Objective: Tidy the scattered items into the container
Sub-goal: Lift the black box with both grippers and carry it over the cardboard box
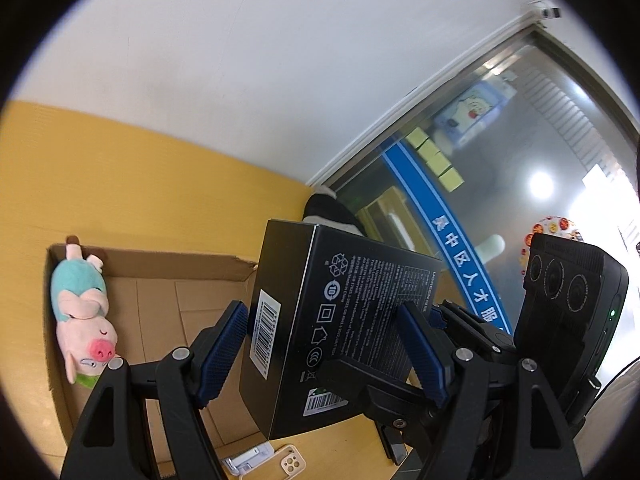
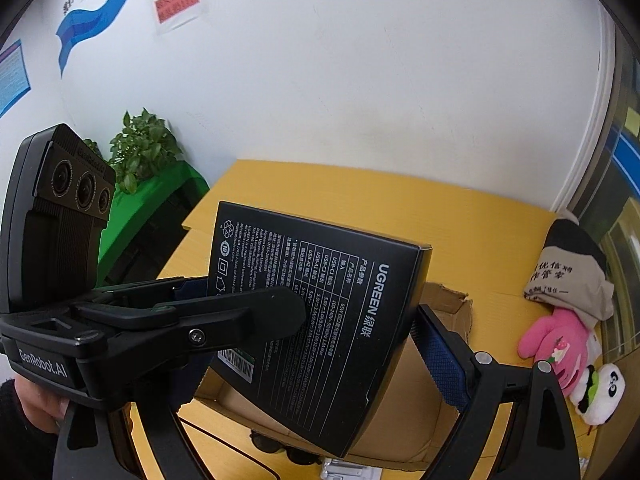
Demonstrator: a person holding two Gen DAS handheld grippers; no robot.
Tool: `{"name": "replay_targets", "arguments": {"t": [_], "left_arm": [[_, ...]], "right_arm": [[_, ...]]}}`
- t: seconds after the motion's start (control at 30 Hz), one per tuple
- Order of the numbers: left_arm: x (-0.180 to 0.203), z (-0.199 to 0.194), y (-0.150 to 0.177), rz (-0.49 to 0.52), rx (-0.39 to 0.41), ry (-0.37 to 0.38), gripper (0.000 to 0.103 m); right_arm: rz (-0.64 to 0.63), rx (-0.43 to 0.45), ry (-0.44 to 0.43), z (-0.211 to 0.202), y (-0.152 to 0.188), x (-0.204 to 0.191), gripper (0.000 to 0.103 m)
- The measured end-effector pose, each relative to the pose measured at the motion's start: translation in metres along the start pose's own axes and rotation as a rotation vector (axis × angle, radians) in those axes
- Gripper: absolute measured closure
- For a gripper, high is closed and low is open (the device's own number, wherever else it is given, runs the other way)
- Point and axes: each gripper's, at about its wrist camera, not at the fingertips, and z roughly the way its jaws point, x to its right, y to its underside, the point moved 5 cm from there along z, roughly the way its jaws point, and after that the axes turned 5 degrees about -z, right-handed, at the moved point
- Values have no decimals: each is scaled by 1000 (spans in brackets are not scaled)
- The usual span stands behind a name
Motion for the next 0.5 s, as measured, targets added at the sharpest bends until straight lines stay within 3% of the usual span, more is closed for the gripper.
{"name": "replay_targets", "arguments": {"t": [0.2,0.37,0.5], "left_arm": [[-42,50,-12,-38,-56,-60,26],[-88,99,-16,-46,-126,-176,27],[-130,137,-15,-83,-166,-232,27]], "right_arm": [[47,-61,-47,62,5,34,7],[145,-117,-205,141,25,68,7],[140,-125,-260,194,39,85,7]]}}
